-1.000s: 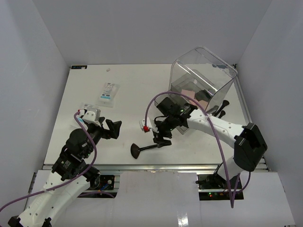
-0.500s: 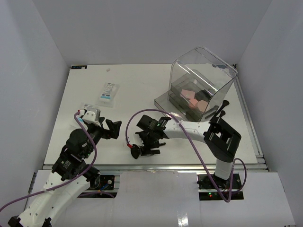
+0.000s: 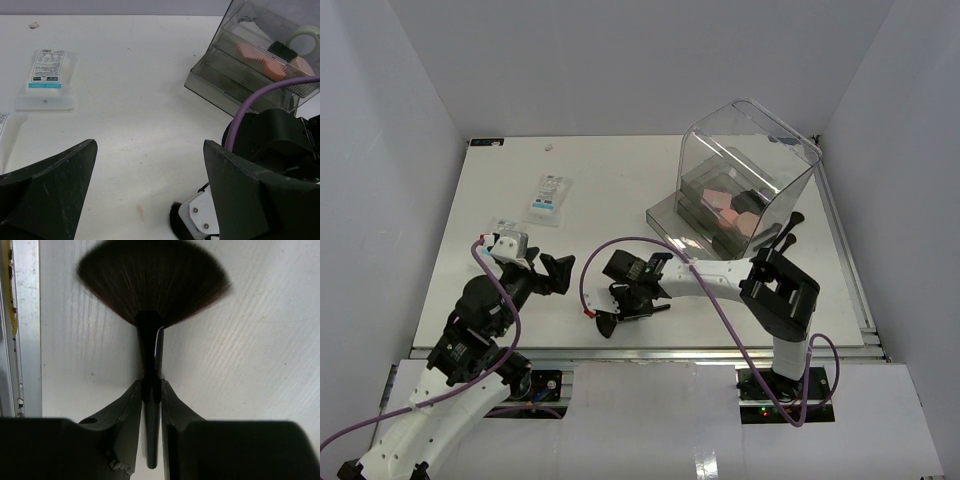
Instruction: Organize the makeup
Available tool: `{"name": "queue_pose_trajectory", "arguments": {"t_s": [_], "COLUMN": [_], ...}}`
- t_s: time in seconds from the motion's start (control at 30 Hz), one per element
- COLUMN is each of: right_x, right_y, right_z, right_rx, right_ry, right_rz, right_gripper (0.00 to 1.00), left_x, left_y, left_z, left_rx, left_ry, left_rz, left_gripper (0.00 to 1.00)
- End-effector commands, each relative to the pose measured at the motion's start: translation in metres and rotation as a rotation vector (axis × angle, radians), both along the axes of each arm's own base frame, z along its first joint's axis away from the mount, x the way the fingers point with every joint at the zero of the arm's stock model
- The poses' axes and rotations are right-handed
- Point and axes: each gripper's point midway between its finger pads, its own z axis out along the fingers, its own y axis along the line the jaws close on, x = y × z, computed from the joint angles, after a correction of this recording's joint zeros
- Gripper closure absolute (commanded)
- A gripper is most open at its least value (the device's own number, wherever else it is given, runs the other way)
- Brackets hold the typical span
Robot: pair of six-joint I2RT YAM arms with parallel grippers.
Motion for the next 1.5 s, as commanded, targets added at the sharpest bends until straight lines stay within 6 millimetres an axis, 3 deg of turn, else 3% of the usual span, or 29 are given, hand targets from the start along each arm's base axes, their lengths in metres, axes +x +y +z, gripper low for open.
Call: {"name": "queue_pose_trajectory", "arguments": {"t_s": [0.0, 0.17, 0.23, 0.3, 0.4, 0.5, 0.6, 0.77, 0.9, 1.0, 1.1, 1.23, 1.33, 1.37, 1.47], "right_x": [0.008, 0.007, 0.008, 0.012, 0.022, 0.052, 0.082, 0.147, 0.172, 0.177, 0.182, 0.171, 0.151, 0.139, 0.079], "right_y": [-0.003, -0.006, -0.005, -0.004, -0.004, -0.023, -0.045, -0.096, -0.127, -0.134, -0.142, -0.135, -0.124, -0.119, -0.111], "right_z": [-0.007, 0.010, 0.029, 0.056, 0.111, 0.172, 0.205, 0.206, 0.195, 0.184, 0.174, 0.174, 0.183, 0.187, 0.202], "right_rx": [-0.003, 0.044, 0.097, 0.169, 0.323, 0.487, 0.570, 0.576, 0.560, 0.547, 0.515, 0.542, 0.580, 0.597, 0.648], "right_ry": [-0.045, -0.048, -0.046, -0.051, -0.005, 0.003, -0.039, -0.221, -0.286, -0.309, -0.317, -0.262, -0.186, -0.141, 0.049], "right_rz": [-0.002, 0.008, 0.006, -0.002, -0.048, -0.168, -0.300, -0.647, -0.812, -0.860, -0.886, -0.827, -0.728, -0.660, -0.358], "right_gripper": [0.82, 0.88, 0.89, 0.90, 0.90, 0.91, 0.92, 0.92, 0.88, 0.77, 0.50, 0.28, 0.25, 0.26, 0.27], "left_x": [0.001, 0.001, 0.001, 0.001, 0.001, 0.001, 0.001, 0.001, 0.001, 0.001, 0.000, -0.001, -0.002, -0.002, -0.003], "left_y": [0.005, 0.005, 0.005, 0.005, 0.005, 0.005, 0.005, 0.004, 0.003, 0.002, 0.003, 0.003, 0.003, 0.003, 0.002], "left_z": [0.004, 0.004, 0.004, 0.004, 0.004, 0.004, 0.004, 0.003, 0.004, 0.003, 0.005, 0.007, 0.008, 0.008, 0.009], "left_rx": [-0.011, -0.012, -0.012, -0.012, -0.014, -0.013, -0.014, -0.012, -0.013, -0.012, -0.015, -0.021, -0.024, -0.023, -0.025], "left_ry": [-0.018, -0.019, -0.019, -0.019, -0.019, -0.018, -0.019, -0.015, -0.016, -0.015, -0.019, -0.027, -0.031, -0.032, -0.036], "left_rz": [0.026, 0.026, 0.027, 0.027, 0.027, 0.026, 0.024, 0.020, 0.015, 0.012, 0.011, 0.010, 0.005, 0.004, -0.001], "left_gripper": [0.02, 0.02, 0.02, 0.02, 0.02, 0.02, 0.02, 0.02, 0.02, 0.02, 0.02, 0.02, 0.02, 0.02, 0.02]}}
